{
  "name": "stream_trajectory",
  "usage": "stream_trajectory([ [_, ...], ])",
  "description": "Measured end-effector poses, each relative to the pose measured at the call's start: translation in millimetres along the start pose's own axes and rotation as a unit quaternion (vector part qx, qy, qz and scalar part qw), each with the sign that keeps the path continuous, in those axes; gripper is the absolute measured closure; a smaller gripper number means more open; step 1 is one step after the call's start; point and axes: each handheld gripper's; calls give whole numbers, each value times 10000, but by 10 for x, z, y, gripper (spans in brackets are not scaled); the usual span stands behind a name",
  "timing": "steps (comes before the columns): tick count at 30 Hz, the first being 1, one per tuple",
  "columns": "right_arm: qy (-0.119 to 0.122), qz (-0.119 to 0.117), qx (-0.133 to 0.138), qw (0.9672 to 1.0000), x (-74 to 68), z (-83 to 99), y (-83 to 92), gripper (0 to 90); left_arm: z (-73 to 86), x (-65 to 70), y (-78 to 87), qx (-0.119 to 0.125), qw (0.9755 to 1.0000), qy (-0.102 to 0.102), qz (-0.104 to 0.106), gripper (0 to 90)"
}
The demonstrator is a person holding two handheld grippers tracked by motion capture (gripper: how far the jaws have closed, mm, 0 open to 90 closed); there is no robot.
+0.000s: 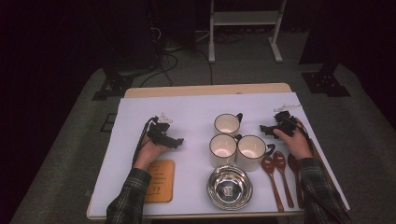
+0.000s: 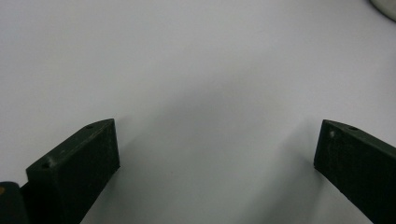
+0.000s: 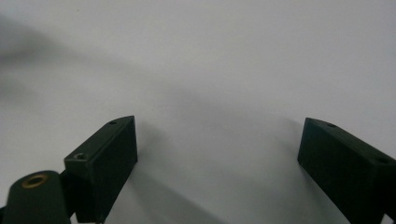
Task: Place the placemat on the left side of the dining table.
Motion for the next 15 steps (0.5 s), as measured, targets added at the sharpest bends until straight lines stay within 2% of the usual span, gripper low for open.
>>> stream_trajectory([
  [6, 2, -2, 5, 10000, 1, 1, 0, 105, -31, 5, 12, 32, 10000, 80, 4, 0],
  [15, -6, -11, -4, 10000, 4, -3, -2, 105, -66, 28, 65, -115, 9998, 133, 30, 0],
])
Point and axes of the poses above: each handheld gripper's, and its own axes: y roughly backward along the jaws, z roughly out of its underside, x roughly to its right, and after that the axes turned 12 degrees about -y, right-handed
